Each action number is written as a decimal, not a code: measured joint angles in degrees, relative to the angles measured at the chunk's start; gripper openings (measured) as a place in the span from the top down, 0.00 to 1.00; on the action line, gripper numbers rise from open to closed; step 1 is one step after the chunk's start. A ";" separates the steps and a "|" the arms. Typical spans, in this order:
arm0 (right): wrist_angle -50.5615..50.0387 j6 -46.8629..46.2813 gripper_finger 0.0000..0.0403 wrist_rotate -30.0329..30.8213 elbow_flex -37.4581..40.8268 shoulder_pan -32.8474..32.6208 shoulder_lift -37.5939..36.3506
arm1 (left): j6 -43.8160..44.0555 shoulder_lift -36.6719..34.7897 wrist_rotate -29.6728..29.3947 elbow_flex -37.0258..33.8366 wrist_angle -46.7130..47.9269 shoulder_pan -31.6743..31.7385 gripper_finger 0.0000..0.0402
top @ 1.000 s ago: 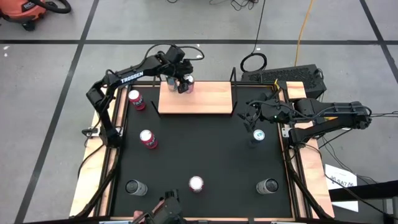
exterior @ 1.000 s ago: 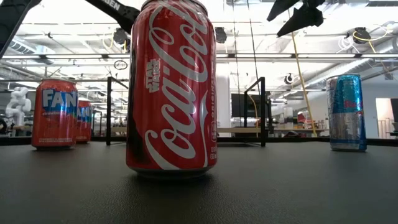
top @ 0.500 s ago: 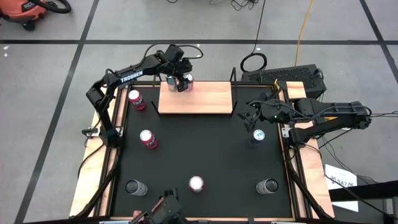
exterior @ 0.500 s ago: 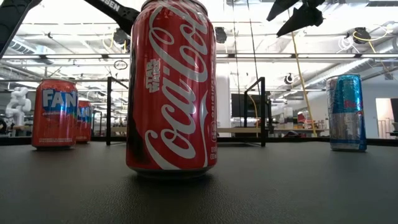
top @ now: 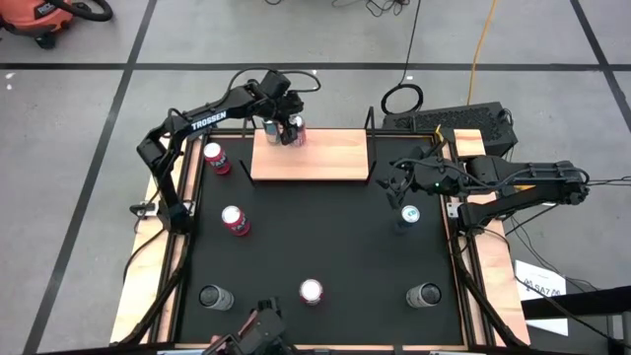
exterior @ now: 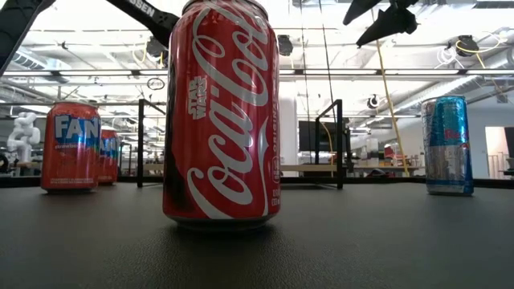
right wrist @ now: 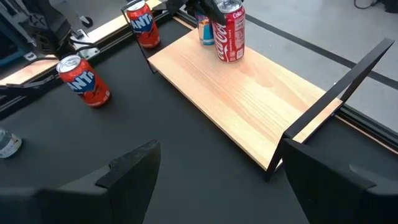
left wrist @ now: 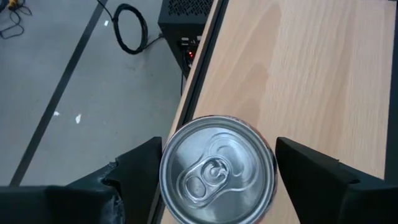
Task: Place canned beverage on shelf
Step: Put the top red-black soda can on the shelf, then put the bottom red soda can on the shelf
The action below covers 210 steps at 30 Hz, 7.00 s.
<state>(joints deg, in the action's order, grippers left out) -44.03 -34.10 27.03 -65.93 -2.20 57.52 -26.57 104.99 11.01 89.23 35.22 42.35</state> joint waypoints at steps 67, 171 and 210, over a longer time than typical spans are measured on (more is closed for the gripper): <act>10.58 1.58 0.21 -7.41 0.02 1.09 5.99 | 95.26 -38.32 -16.12 -32.43 41.92 -47.00 0.19; -0.37 -11.67 0.21 -9.14 0.00 1.09 -1.12 | 16.03 -6.40 -8.76 3.22 15.86 -17.28 0.32; 4.70 -10.31 0.21 -7.80 0.00 7.04 -0.50 | -2.87 7.68 -15.55 14.19 22.90 -17.00 0.17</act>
<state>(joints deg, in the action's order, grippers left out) -39.33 -44.41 19.22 -65.93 4.84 57.02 -29.44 112.67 -4.54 103.42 58.12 25.36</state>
